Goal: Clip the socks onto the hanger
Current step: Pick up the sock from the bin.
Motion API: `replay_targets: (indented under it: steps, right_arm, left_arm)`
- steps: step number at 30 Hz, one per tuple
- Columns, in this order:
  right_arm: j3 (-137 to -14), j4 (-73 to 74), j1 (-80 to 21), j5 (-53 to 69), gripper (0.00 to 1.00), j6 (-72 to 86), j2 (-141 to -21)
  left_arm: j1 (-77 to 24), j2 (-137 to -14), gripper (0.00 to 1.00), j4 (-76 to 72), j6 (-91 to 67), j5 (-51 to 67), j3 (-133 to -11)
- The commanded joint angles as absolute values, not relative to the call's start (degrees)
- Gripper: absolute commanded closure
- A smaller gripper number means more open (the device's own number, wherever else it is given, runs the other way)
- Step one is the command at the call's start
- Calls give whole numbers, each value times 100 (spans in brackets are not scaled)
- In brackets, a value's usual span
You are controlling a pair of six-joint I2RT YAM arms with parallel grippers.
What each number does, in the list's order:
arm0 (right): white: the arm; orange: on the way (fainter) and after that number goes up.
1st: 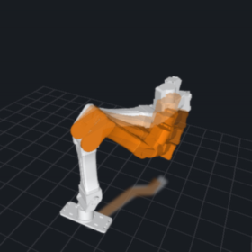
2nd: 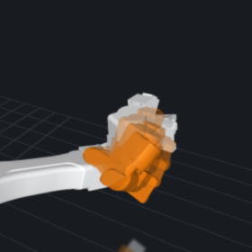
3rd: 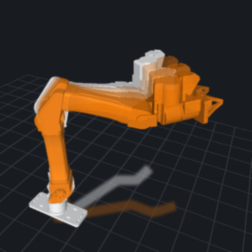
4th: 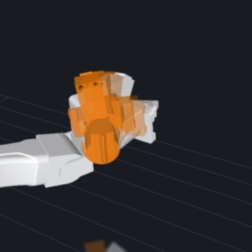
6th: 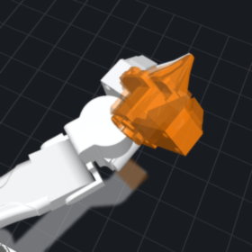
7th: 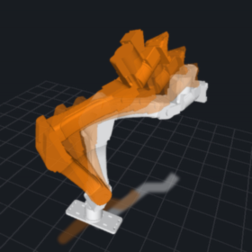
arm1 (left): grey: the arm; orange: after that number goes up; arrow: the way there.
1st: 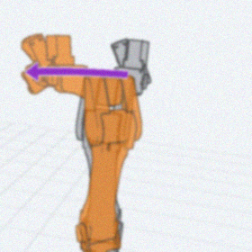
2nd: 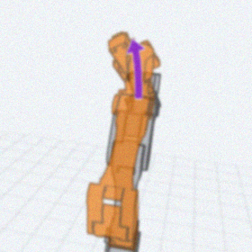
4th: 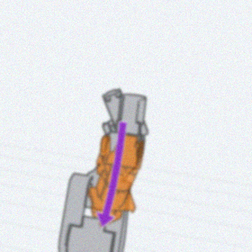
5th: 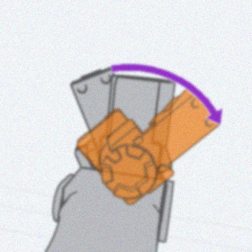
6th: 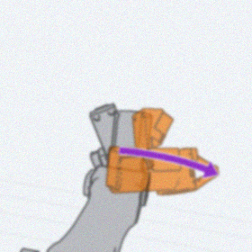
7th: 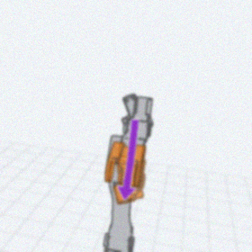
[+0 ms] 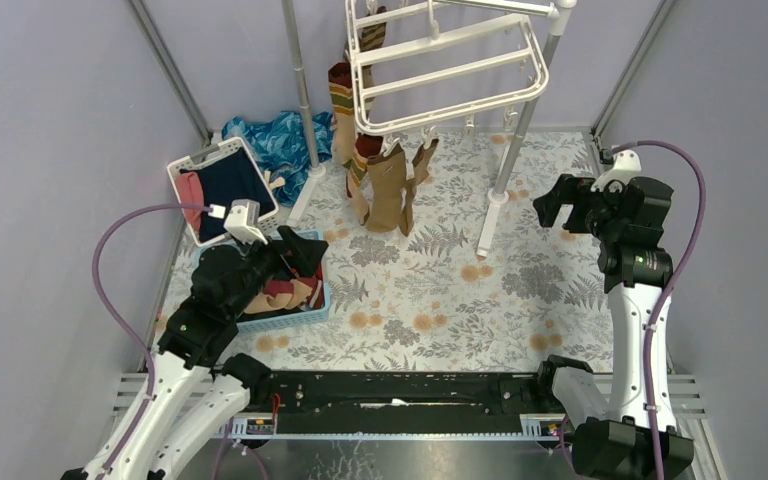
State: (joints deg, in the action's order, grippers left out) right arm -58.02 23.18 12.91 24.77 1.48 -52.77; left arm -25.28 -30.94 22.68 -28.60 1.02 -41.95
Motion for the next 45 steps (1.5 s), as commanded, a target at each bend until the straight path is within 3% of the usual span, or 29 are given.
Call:
replay_targets:
  steps: [1,8,12,16,18,30,37,42,44,45]
  right_arm:
    - [-5996,2053,1284,2937,0,242,-5321]
    - [-5575,1755,1284,5711,0,-422,-5522]
    - [-5345,1656,1283,6332,0,-611,-5646]
    - [-5174,1675,1283,6354,0,-789,-5581]
    - [-5107,1730,1283,6266,0,-877,-5556]
    - [-5057,2061,1283,6191,0,-1131,-5633]
    - [-5064,2132,1283,6240,0,-1148,-5686]
    - [-5092,2192,1283,6230,0,-1187,-5703]
    - [-5106,2205,1283,6231,0,-1194,-5717]
    - [-5106,2206,1283,6231,0,-1197,-5717]
  left_arm:
    - [-2487,-3092,1,1937,-3232,-209,-3800]
    - [-2486,-3249,4,1559,-3605,-1211,-3067]
    - [-2470,-3153,5,1411,-3788,-1977,-2741]
    - [-2379,-3275,8,1395,-3996,-2982,-2497]
    - [-2258,-3481,16,1369,-4286,-3251,-2424]
    - [-1343,-5863,34,1603,-5175,-4311,-3245]
    - [-1128,-6980,39,1487,-5247,-4001,-3691]
    - [-1116,-7129,41,1752,-5404,-4058,-3776]
    - [-1116,-7144,48,2003,-5545,-4239,-3828]
    - [-1110,-7119,58,2110,-5547,-4274,-3862]
